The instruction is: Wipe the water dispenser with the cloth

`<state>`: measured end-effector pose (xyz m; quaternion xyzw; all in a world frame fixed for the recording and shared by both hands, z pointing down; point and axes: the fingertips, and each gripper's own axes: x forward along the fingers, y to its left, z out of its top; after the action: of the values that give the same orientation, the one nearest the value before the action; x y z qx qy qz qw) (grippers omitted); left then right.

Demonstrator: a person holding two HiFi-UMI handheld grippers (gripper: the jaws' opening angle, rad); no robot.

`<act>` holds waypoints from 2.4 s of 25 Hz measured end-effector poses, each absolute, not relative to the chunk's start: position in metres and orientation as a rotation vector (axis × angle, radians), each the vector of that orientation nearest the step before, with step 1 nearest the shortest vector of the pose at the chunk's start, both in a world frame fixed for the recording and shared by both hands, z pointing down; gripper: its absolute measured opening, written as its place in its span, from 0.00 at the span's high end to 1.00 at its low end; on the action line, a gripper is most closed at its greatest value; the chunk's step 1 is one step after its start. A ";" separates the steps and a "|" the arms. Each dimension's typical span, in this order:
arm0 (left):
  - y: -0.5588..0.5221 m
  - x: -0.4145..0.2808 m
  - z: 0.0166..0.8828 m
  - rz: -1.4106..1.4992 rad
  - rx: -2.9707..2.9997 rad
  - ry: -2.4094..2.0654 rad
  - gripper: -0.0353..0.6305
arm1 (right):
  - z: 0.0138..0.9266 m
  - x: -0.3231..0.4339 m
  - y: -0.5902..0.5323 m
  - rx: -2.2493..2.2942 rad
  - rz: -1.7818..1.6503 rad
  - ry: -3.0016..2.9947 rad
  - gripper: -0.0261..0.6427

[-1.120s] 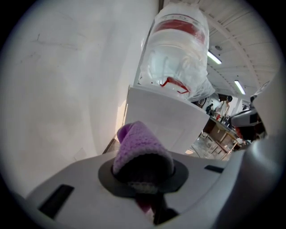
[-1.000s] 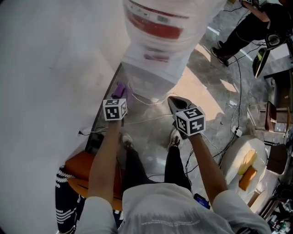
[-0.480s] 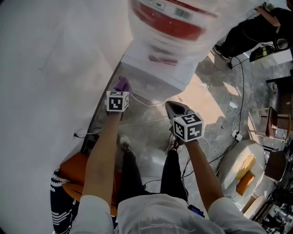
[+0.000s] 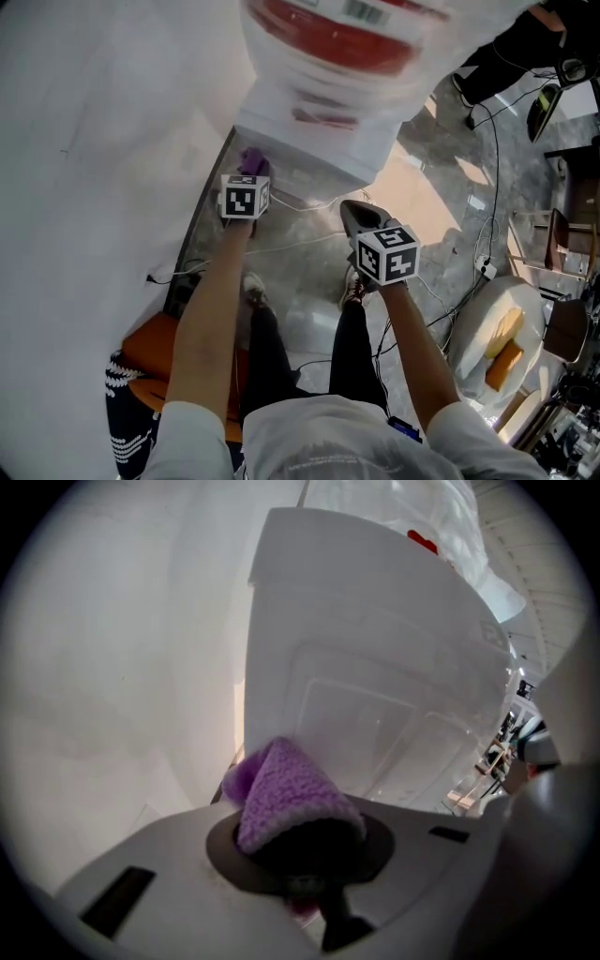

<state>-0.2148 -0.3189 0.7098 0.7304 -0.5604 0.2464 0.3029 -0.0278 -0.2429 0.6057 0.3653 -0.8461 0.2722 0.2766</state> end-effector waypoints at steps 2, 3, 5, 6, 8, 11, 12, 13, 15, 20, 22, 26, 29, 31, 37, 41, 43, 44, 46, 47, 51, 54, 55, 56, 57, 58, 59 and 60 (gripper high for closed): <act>-0.318 -0.207 0.707 0.607 1.936 -1.471 0.85 | 0.607 -0.027 -0.243 0.988 0.737 -2.271 0.94; -0.317 -0.203 0.706 0.588 1.939 -1.458 0.85 | 0.608 -0.025 -0.243 0.991 0.741 -2.270 0.94; -0.315 -0.192 0.706 0.579 1.957 -1.432 0.85 | 0.610 -0.022 -0.243 1.002 0.749 -2.265 0.94; -0.313 -0.186 0.706 0.580 1.968 -1.418 0.85 | 0.611 -0.020 -0.243 1.008 0.752 -2.263 0.94; -0.310 -0.174 0.706 0.572 1.984 -1.387 0.85 | 0.611 -0.015 -0.242 1.023 0.759 -2.258 0.94; -0.303 -0.152 0.705 0.535 1.998 -1.345 0.85 | 0.611 -0.007 -0.239 1.046 0.767 -2.252 0.94; -0.301 -0.144 0.704 0.517 2.001 -1.334 0.85 | 0.611 -0.004 -0.238 1.052 0.769 -2.250 0.94; -0.298 -0.136 0.702 0.497 2.002 -1.325 0.85 | 0.611 -0.001 -0.236 1.055 0.770 -2.248 0.94; -0.294 -0.120 0.699 0.466 2.009 -1.303 0.85 | 0.611 0.007 -0.234 1.063 0.769 -2.245 0.94; -0.284 -0.078 0.696 0.457 2.061 -1.232 0.85 | 0.613 0.033 -0.228 1.105 0.789 -2.223 0.94; -0.279 -0.063 0.696 0.443 2.067 -1.213 0.85 | 0.615 0.044 -0.223 1.124 0.802 -2.212 0.94; -0.271 -0.034 0.698 0.411 2.072 -1.160 0.85 | 0.621 0.061 -0.217 1.139 0.810 -2.191 0.94; -0.265 -0.015 0.696 0.409 2.095 -1.133 0.85 | 0.622 0.070 -0.215 1.149 0.815 -2.181 0.94; -0.264 -0.007 0.697 0.407 2.115 -1.132 0.85 | 0.622 0.074 -0.215 1.158 0.816 -2.179 0.94; -0.249 -0.019 0.711 0.379 2.085 -1.131 0.85 | 0.626 0.073 -0.215 1.160 0.821 -2.173 0.94; -0.234 -0.061 0.737 0.426 1.972 -1.203 0.85 | 0.634 0.060 -0.217 1.146 0.830 -2.173 0.94; -0.229 -0.087 0.746 0.442 1.914 -1.249 0.85 | 0.639 0.048 -0.218 1.136 0.844 -2.174 0.94; -0.227 -0.101 0.749 0.445 1.886 -1.272 0.85 | 0.641 0.039 -0.218 1.122 0.852 -2.178 0.94; -0.224 -0.128 0.756 0.437 1.829 -1.312 0.85 | 0.646 0.016 -0.216 1.071 0.863 -2.191 0.94; -0.223 -0.140 0.758 0.428 1.803 -1.328 0.85 | 0.649 0.004 -0.215 1.041 0.863 -2.200 0.94; -0.220 -0.175 0.765 0.403 1.747 -1.364 0.85 | 0.658 -0.036 -0.217 0.966 0.863 -2.226 0.94; -0.216 -0.199 0.772 0.395 1.717 -1.377 0.85 | 0.669 -0.060 -0.220 0.934 0.871 -2.227 0.94; -0.215 -0.208 0.775 0.396 1.706 -1.381 0.85 | 0.673 -0.067 -0.220 0.928 0.874 -2.224 0.94; -0.214 -0.215 0.778 0.396 1.695 -1.382 0.85 | 0.677 -0.073 -0.220 0.925 0.878 -2.220 0.94; -0.213 -0.222 0.782 0.395 1.686 -1.382 0.85 | 0.681 -0.078 -0.220 0.926 0.880 -2.216 0.94; -0.213 -0.228 0.786 0.392 1.678 -1.379 0.85 | 0.684 -0.083 -0.221 0.930 0.880 -2.212 0.94; -0.212 -0.232 0.791 0.389 1.671 -1.374 0.85 | 0.687 -0.087 -0.221 0.934 0.879 -2.208 0.94; -0.212 -0.236 0.798 0.389 1.664 -1.367 0.85 | 0.690 -0.090 -0.221 0.937 0.876 -2.205 0.94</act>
<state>-0.2356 -0.2115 0.7976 0.6756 -0.5551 0.1581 0.4588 -0.0902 -0.2214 0.6901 0.3513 -0.8270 0.3286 0.2910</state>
